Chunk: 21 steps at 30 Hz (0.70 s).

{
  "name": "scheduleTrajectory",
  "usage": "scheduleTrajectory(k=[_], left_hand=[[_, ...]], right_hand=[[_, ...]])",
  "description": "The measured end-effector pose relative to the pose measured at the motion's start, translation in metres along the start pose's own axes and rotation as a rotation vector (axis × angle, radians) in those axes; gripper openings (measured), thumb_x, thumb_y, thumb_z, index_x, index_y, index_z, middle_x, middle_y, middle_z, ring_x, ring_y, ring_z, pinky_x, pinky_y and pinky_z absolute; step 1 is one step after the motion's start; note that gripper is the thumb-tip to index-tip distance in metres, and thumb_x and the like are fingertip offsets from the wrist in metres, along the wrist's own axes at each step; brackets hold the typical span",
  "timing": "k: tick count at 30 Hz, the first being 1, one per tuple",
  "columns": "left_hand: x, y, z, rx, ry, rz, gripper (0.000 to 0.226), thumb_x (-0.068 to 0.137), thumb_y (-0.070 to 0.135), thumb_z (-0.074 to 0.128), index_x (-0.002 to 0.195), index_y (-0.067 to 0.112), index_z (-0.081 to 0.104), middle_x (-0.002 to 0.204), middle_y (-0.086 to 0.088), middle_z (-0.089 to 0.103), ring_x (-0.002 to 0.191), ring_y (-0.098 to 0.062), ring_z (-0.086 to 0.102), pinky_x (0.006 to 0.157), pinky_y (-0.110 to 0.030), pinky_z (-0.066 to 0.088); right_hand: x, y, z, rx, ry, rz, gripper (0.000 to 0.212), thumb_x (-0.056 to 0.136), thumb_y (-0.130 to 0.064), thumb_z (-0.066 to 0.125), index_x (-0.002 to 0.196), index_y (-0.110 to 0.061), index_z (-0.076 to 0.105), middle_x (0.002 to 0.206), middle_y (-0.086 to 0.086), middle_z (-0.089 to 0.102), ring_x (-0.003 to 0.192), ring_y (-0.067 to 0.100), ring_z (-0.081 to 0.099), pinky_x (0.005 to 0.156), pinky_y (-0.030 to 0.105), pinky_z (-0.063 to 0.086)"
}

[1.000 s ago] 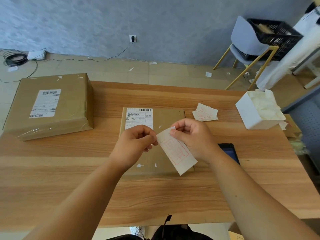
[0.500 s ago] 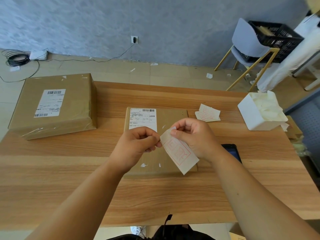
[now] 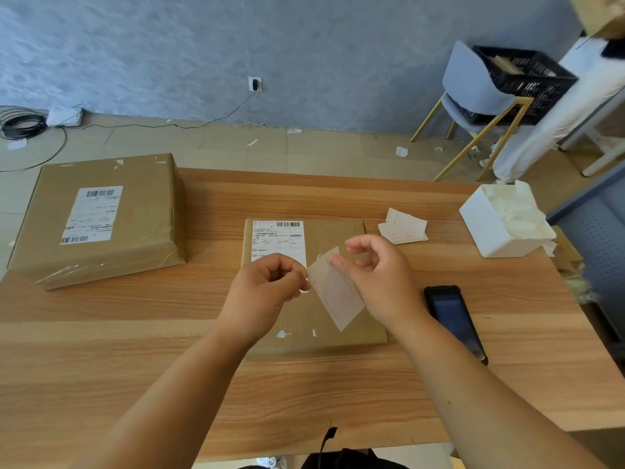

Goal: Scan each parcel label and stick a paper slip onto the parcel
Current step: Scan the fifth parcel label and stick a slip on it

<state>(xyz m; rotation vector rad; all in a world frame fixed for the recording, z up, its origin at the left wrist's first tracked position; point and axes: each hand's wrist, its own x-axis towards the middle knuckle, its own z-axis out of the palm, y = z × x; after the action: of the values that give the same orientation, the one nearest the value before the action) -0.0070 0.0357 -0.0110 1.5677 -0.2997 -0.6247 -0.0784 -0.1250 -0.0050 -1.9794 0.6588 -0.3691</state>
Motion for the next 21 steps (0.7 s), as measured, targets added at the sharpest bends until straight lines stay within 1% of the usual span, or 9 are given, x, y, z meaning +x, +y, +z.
scheduleTrajectory(k=[2,3,5,8,10,12,15,17,21], left_hand=[[0.003,0.0,0.001,0.046,0.039,0.009,0.028,0.083,0.006,0.06,0.063,0.024,0.067,0.065,0.004,0.068,0.059,-0.002,0.056,0.059,-0.013,0.045],[0.004,0.0,0.002,0.068,0.056,0.014,0.026,0.083,0.007,0.06,0.064,0.023,0.066,0.065,0.005,0.068,0.059,-0.001,0.057,0.059,-0.012,0.044],[0.007,0.002,0.003,0.122,0.069,0.033,0.02,0.083,0.01,0.06,0.068,0.021,0.066,0.064,0.007,0.068,0.058,0.002,0.057,0.058,-0.009,0.043],[0.008,0.006,0.005,0.181,0.029,0.07,0.015,0.084,0.012,0.061,0.072,0.018,0.068,0.066,0.007,0.069,0.058,0.002,0.056,0.058,-0.009,0.044],[0.01,0.008,0.005,0.214,-0.005,0.073,0.014,0.084,0.015,0.061,0.073,0.021,0.068,0.069,0.006,0.069,0.06,-0.001,0.055,0.061,-0.015,0.046],[0.011,0.009,0.005,0.227,-0.037,0.065,0.014,0.084,0.018,0.061,0.073,0.022,0.069,0.072,0.002,0.07,0.063,-0.007,0.055,0.064,-0.025,0.046],[0.013,0.011,0.006,0.235,-0.068,0.061,0.016,0.084,0.016,0.061,0.072,0.023,0.069,0.074,-0.003,0.07,0.063,-0.012,0.054,0.063,-0.027,0.045],[0.015,0.012,0.008,0.226,-0.079,0.066,0.018,0.085,0.013,0.06,0.072,0.022,0.068,0.072,0.003,0.07,0.062,-0.005,0.057,0.063,-0.021,0.047],[0.022,0.012,0.012,0.112,0.008,0.014,0.017,0.085,0.007,0.053,0.073,0.015,0.063,0.065,0.007,0.065,0.057,-0.003,0.055,0.062,-0.023,0.046]], right_hand=[[-0.004,0.001,0.003,-0.024,0.12,-0.078,0.018,0.077,-0.033,0.075,0.083,-0.035,0.058,0.088,-0.015,0.06,0.074,0.001,0.051,0.064,0.011,0.04],[-0.005,0.001,0.004,-0.018,0.126,-0.092,0.015,0.077,-0.033,0.075,0.079,-0.035,0.06,0.082,-0.014,0.061,0.071,0.001,0.051,0.062,0.01,0.04],[-0.006,-0.001,0.005,0.029,-0.015,-0.056,0.008,0.079,-0.036,0.073,0.075,-0.032,0.067,0.078,-0.01,0.066,0.07,0.001,0.055,0.063,0.012,0.043],[-0.005,-0.005,0.005,0.086,-0.285,-0.003,0.009,0.083,-0.039,0.069,0.083,-0.032,0.074,0.087,-0.009,0.072,0.085,0.01,0.064,0.08,0.029,0.053],[-0.003,-0.006,0.004,0.101,-0.294,-0.002,0.008,0.084,-0.036,0.069,0.083,-0.031,0.075,0.089,-0.007,0.074,0.091,0.015,0.066,0.088,0.037,0.052],[-0.002,-0.007,0.002,0.105,-0.266,0.003,0.007,0.084,-0.033,0.07,0.08,-0.031,0.075,0.088,-0.007,0.074,0.091,0.015,0.066,0.089,0.039,0.052],[-0.001,-0.005,-0.001,0.1,-0.271,0.02,0.012,0.086,-0.032,0.067,0.077,-0.035,0.074,0.082,-0.007,0.072,0.082,0.011,0.065,0.084,0.035,0.053],[0.0,-0.004,-0.002,0.1,-0.269,0.047,0.016,0.088,-0.031,0.064,0.075,-0.035,0.072,0.073,-0.008,0.069,0.074,0.006,0.062,0.079,0.031,0.052],[0.005,0.002,-0.006,0.174,-0.136,0.146,0.015,0.092,-0.026,0.059,0.08,-0.027,0.067,0.067,-0.009,0.063,0.06,-0.003,0.055,0.065,0.023,0.041]])
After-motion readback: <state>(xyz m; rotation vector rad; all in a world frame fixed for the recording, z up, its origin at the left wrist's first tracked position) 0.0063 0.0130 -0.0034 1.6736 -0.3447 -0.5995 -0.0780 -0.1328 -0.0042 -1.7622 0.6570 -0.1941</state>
